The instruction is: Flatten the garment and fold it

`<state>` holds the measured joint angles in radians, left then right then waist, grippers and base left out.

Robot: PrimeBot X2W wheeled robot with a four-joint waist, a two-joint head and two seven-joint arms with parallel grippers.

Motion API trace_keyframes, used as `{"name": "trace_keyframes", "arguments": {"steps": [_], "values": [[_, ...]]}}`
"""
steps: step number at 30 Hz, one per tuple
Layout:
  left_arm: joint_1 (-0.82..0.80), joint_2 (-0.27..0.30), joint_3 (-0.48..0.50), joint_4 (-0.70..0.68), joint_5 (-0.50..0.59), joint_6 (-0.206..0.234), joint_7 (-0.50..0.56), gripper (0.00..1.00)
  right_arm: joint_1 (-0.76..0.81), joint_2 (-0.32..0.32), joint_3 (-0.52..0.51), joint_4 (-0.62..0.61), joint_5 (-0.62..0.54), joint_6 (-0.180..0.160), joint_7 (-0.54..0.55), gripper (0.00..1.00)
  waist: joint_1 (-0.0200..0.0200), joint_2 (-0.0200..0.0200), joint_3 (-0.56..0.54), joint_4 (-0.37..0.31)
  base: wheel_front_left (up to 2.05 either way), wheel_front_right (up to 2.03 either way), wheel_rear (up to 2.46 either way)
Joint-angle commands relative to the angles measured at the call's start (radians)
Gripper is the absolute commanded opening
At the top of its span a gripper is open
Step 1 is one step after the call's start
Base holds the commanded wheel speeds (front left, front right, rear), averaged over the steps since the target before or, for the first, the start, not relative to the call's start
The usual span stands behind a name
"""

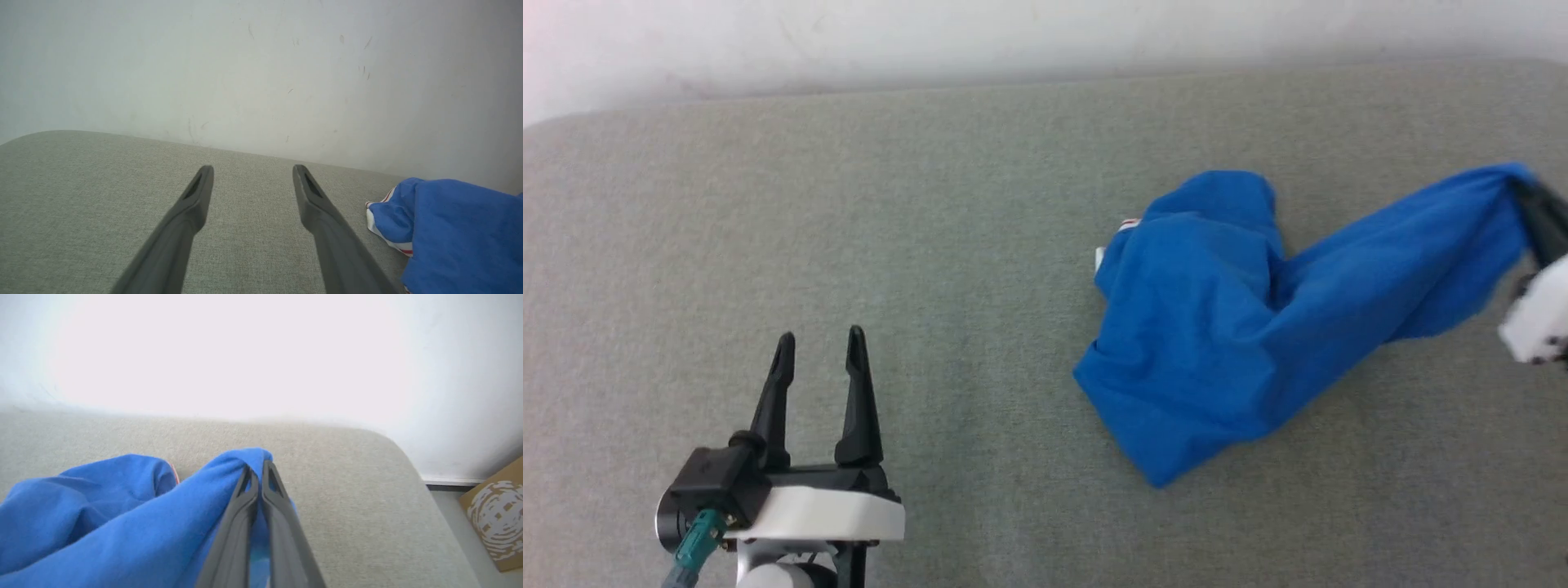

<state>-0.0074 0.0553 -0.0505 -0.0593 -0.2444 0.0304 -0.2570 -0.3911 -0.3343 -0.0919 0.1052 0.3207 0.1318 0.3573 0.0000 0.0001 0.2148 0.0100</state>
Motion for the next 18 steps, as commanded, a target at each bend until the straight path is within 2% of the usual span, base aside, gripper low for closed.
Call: {"name": "trace_keyframes", "arguments": {"steps": [1,4,7,8,11,14,16,18], "values": [[0.016,-0.005,0.006,-0.003,0.007,0.007,-0.005,1.0,0.058,0.002,-0.073,-0.053,-0.013,-0.001,0.002,0.0,0.0,-0.0001,-0.036,-0.045,0.0,0.0,0.0],[0.029,-0.005,0.011,-0.005,0.007,0.008,-0.005,1.0,0.176,0.037,-0.21,-0.131,-0.038,-0.001,0.019,0.0,0.0,-0.0001,-0.036,-0.061,0.0,0.0,0.0],[0.037,-0.005,0.014,-0.006,0.007,0.009,-0.005,1.0,0.34,0.105,-0.337,-0.189,-0.075,-0.001,0.053,0.0,0.0,-0.0001,-0.028,-0.071,0.0,0.0,0.0],[0.037,-0.005,0.014,-0.006,0.007,0.009,-0.005,1.0,0.34,0.105,-0.337,-0.189,-0.075,-0.001,0.053,0.0,0.0,-0.0001,-0.028,-0.071,0.0,0.0,0.0],[0.038,-0.005,0.015,-0.006,0.007,0.01,-0.005,1.0,0.502,0.176,-0.396,-0.2,-0.12,-0.001,0.088,0.0,0.0,-0.0001,-0.017,-0.079,0.0,0.0,0.0],[0.036,-0.005,0.017,-0.001,0.008,0.009,-0.005,1.0,0.577,0.235,-0.387,-0.182,-0.128,-0.001,0.092,0.0,0.0,-0.0001,-0.011,-0.094,0.0,0.0,0.0],[0.032,-0.005,0.015,0.005,0.013,0.004,-0.005,1.0,0.586,0.253,-0.357,-0.158,-0.131,-0.001,0.082,0.01,0.0,-0.0001,-0.01,-0.101,0.0,0.0,0.0],[0.025,-0.005,0.013,0.01,0.016,0.001,-0.005,1.0,0.57,0.26,-0.332,-0.139,-0.142,-0.001,0.055,0.58,0.0,-0.0001,-0.012,-0.105,0.0,0.0,0.0]]}}
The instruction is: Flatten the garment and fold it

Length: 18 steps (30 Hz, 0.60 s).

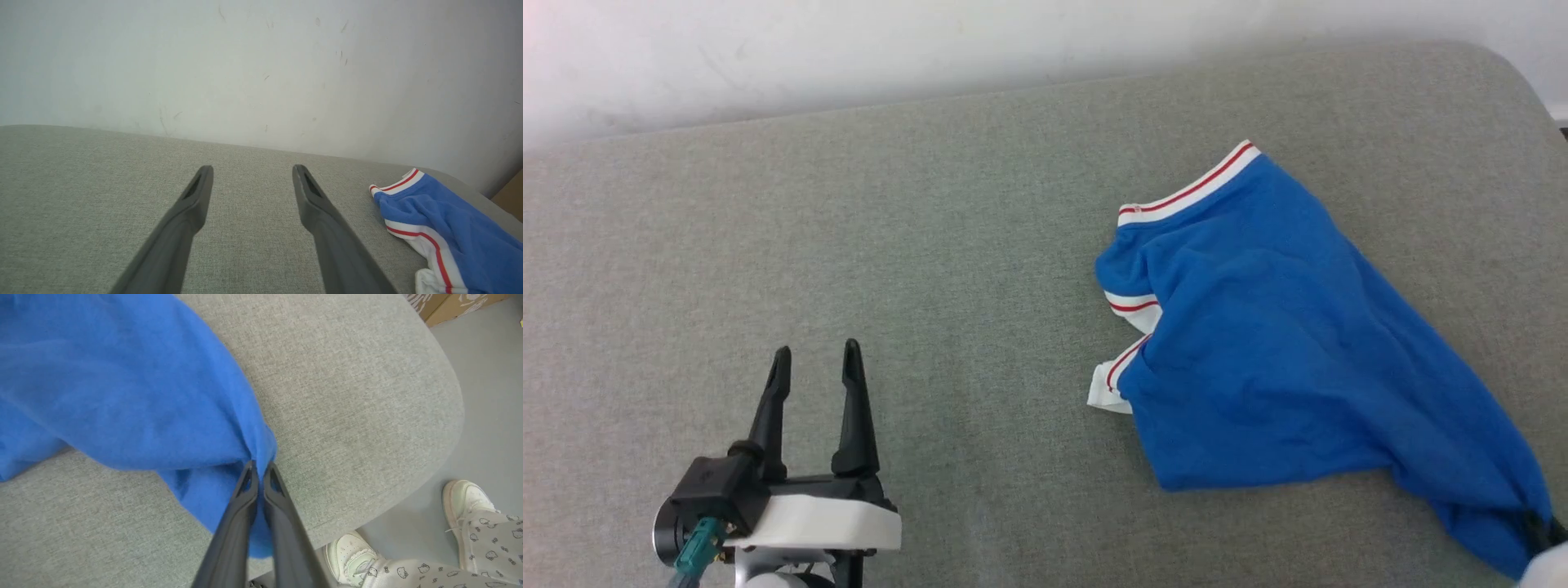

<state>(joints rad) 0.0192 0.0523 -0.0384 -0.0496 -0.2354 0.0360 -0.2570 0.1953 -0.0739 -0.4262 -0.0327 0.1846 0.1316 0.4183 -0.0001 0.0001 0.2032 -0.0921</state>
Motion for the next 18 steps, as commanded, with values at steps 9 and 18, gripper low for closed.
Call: {"name": "trace_keyframes", "arguments": {"steps": [9,18], "values": [[-0.014,-0.002,-0.004,0.009,0.002,-0.005,-0.005,1.0,-0.204,-0.082,0.115,-0.109,-0.006,-0.001,-0.048,1.0,0.0001,-0.0001,-0.01,0.005,0.0,0.0,0.0],[-0.041,-0.002,-0.029,-0.001,-0.009,-0.001,-0.005,1.0,-0.466,-0.226,0.285,-0.091,0.027,-0.001,0.041,1.0,0.0001,-0.0001,0.058,0.063,0.0,0.0,0.0]]}}
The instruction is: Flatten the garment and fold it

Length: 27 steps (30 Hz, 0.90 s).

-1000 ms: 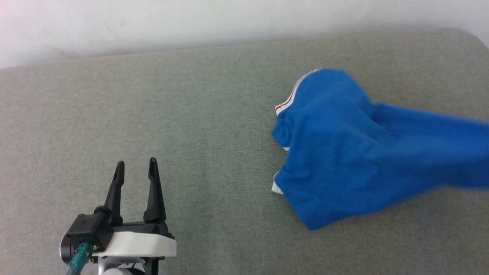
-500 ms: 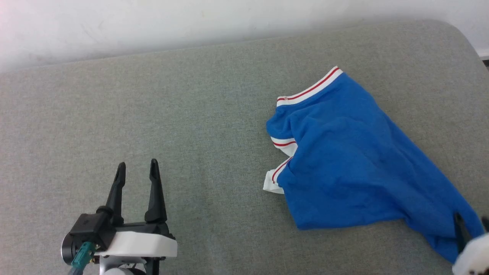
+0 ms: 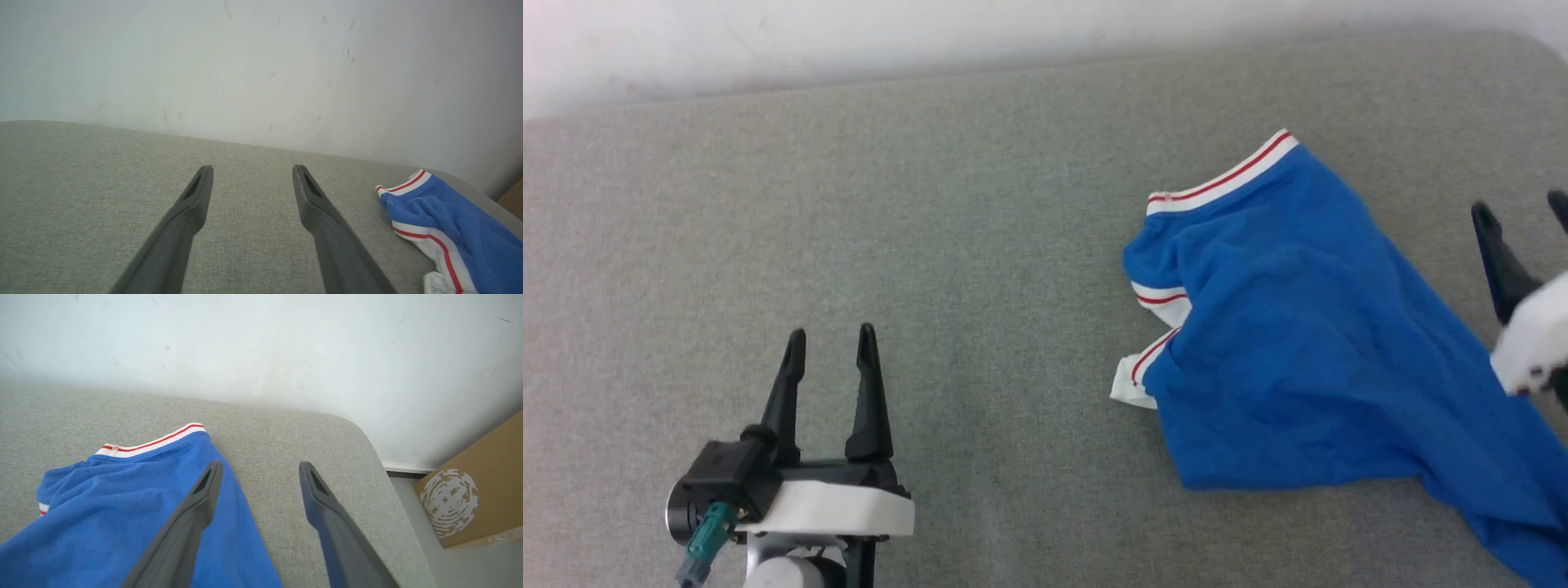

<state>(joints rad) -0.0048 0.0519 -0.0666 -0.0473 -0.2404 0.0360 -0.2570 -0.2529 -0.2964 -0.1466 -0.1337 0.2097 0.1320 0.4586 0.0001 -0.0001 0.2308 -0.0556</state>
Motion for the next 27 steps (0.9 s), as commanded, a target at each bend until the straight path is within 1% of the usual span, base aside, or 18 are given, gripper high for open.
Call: {"name": "trace_keyframes", "arguments": {"steps": [1,6,11,17,19,20,21,22,27], "values": [[-0.024,-0.002,-0.004,-0.005,-0.004,-0.001,-0.005,1.0,-0.046,-0.009,0.021,0.032,0.0,-0.001,0.005,1.0,-0.0001,0.0001,0.043,0.035,0.0,0.0,0.0],[-0.064,-0.002,-0.027,-0.012,-0.001,0.0,-0.005,1.0,-0.166,-0.041,0.095,0.174,0.013,-0.001,0.027,1.0,-0.0001,0.0001,0.114,0.079,0.0,0.0,0.0],[-0.1,-0.002,-0.054,-0.009,-0.001,0.002,-0.005,1.0,-0.246,-0.064,0.125,0.326,0.011,-0.001,0.009,1.0,-0.0001,0.0001,0.172,0.115,0.0,0.0,0.0],[-0.133,-0.002,-0.079,0.004,0.0,0.003,-0.005,1.0,-0.281,-0.085,0.127,0.477,-0.01,-0.001,-0.03,1.0,-0.0001,0.0001,0.207,0.142,0.0,0.0,0.0],[-0.14,-0.002,-0.084,0.009,0.001,0.004,-0.005,1.0,-0.277,-0.082,0.133,0.52,-0.004,-0.001,-0.034,1.0,-0.0001,0.0001,0.21,0.145,0.0,0.0,0.0],[-0.142,-0.002,-0.086,0.011,0.001,0.005,-0.005,1.0,-0.274,-0.078,0.136,0.541,0.002,-0.001,-0.03,0.73,-0.0001,0.0001,0.211,0.144,0.0,0.0,0.0],[-0.143,-0.002,-0.087,0.013,0.003,0.005,-0.005,1.0,-0.272,-0.074,0.142,0.557,0.007,-0.001,-0.028,0.34,-0.0001,0.0001,0.211,0.143,0.0,0.0,0.0],[-0.144,-0.002,-0.088,0.017,0.006,0.004,-0.005,1.0,-0.273,-0.072,0.147,0.569,0.01,-0.001,-0.033,0.0,-0.0001,0.0001,0.209,0.14,0.0,0.0,0.0],[-0.141,-0.002,-0.084,0.031,0.018,0.001,-0.005,1.0,-0.296,-0.069,0.17,0.589,0.018,-0.001,-0.098,0.0,-0.0001,0.0001,0.18,0.113,0.0,0.0,0.0]]}}
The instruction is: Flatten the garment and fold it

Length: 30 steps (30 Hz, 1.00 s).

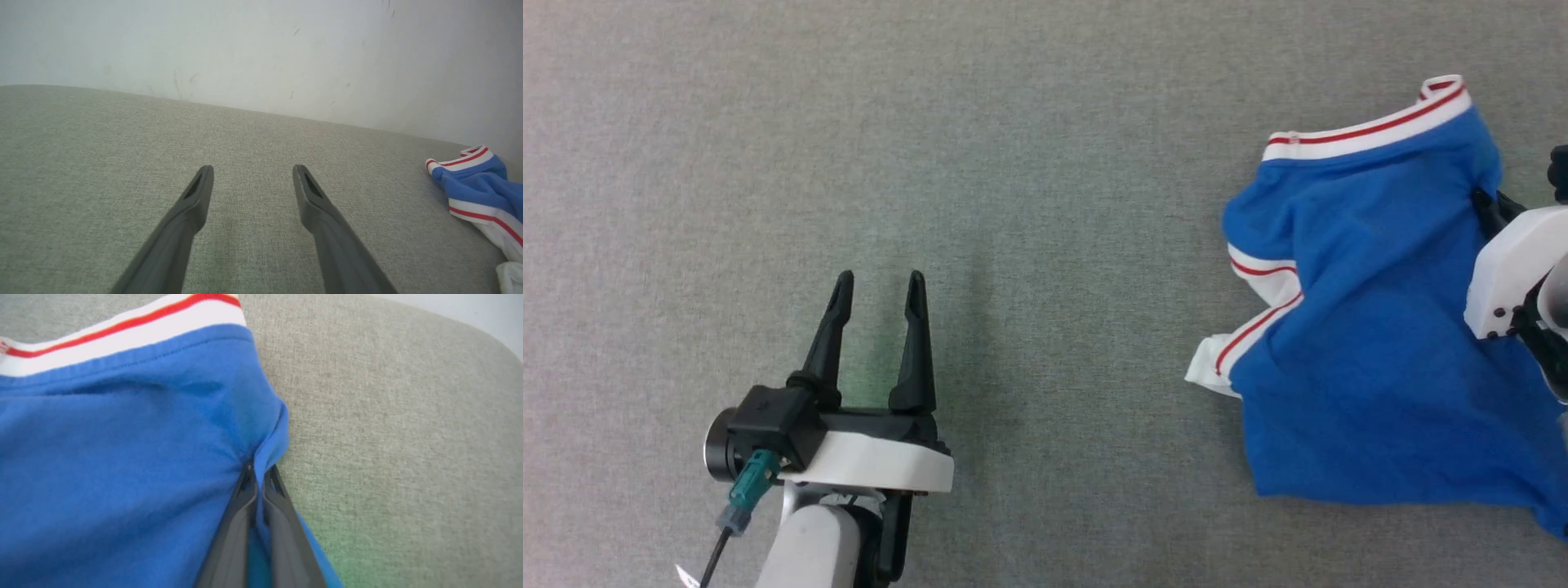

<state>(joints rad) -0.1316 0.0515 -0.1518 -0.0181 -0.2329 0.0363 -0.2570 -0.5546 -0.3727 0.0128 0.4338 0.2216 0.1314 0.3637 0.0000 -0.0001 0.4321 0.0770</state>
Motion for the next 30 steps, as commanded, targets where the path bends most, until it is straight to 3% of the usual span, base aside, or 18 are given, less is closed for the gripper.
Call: {"name": "trace_keyframes", "arguments": {"steps": [1,9,15,22,26,27,28,30], "values": [[-0.012,-0.001,0.003,0.005,0.013,-0.001,-0.005,1.0,-0.003,0.007,0.011,0.018,0.011,-0.001,-0.021,0.0,0.0,0.0001,-0.031,-0.027,0.0,0.0,0.0],[0.024,-0.001,0.029,0.02,0.018,-0.006,-0.005,1.0,-0.016,-0.008,-0.062,-0.093,0.026,-0.001,-0.133,0.0,0.0,0.0001,-0.127,-0.085,0.0,0.0,0.0],[0.06,-0.001,0.044,0.015,0.015,-0.002,-0.005,1.0,0.164,-0.004,-0.233,-0.222,0.009,-0.001,-0.09,0.0,0.0,0.0001,-0.155,-0.114,0.0,0.0,0.0],[0.067,-0.001,0.048,0.015,0.018,-0.006,-0.005,1.0,0.449,0.109,-0.463,-0.255,-0.069,-0.001,-0.042,0.0,0.0,0.0001,-0.147,-0.119,0.0,0.0,0.0],[0.067,-0.001,0.05,0.021,0.025,-0.008,-0.005,1.0,0.522,0.181,-0.499,-0.242,-0.126,-0.001,-0.052,0.0,0.0,0.0001,-0.146,-0.125,0.0,0.0,0.0],[0.067,-0.001,0.051,0.023,0.026,-0.008,-0.005,1.0,0.525,0.195,-0.498,-0.238,-0.132,-0.001,-0.065,0.44,0.0,0.0001,-0.146,-0.128,0.0,0.0,0.0],[0.067,-0.001,0.051,0.025,0.027,-0.009,-0.005,1.0,0.521,0.208,-0.498,-0.236,-0.137,-0.001,-0.082,1.0,0.0,0.0001,-0.148,-0.13,0.0,0.0,0.0],[0.067,-0.001,0.052,0.028,0.027,-0.009,-0.005,1.0,0.5,0.228,-0.497,-0.242,-0.15,-0.001,-0.117,1.0,0.0,0.0001,-0.155,-0.135,0.0,0.0,0.0]]}}
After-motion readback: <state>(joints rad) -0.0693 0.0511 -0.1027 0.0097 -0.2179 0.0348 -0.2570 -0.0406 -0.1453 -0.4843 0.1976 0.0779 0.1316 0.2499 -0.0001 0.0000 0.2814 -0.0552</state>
